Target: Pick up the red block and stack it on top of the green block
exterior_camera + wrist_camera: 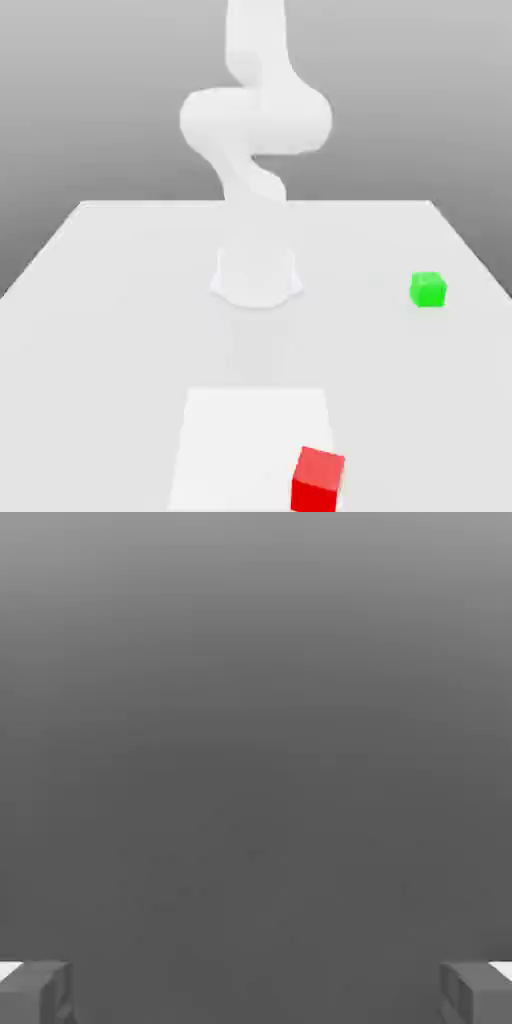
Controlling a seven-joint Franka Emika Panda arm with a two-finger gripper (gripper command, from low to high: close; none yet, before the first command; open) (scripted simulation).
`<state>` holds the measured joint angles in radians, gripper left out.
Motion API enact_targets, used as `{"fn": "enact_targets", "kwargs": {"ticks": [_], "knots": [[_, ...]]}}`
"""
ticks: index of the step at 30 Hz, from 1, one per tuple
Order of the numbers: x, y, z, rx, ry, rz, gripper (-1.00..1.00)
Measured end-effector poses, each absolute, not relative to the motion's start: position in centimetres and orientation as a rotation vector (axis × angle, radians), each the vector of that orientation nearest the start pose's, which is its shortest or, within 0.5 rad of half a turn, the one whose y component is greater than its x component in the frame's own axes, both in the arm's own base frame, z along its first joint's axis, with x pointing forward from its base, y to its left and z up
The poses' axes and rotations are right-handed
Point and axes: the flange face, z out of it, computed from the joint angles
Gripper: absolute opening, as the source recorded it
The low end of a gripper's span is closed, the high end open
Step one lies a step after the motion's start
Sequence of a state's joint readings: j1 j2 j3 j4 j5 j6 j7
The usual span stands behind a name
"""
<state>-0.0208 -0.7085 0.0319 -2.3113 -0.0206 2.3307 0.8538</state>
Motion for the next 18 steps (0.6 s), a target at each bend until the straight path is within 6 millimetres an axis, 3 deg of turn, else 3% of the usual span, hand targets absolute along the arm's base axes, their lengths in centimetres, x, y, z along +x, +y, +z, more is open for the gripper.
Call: {"fn": "enact_targets", "kwargs": {"ticks": [4, 9, 13, 18], "knots": [[42.9, 1.9, 61.0, -2.549, 1.208, -0.845, 0.0], [47.3, 2.8, 52.3, -2.615, 1.328, -0.687, 0.0], [49.5, 3.5, 45.0, -2.653, 1.415, -0.548, 0.0], [50.6, 4.6, 35.7, -2.682, 1.512, -0.357, 0.0]]}}
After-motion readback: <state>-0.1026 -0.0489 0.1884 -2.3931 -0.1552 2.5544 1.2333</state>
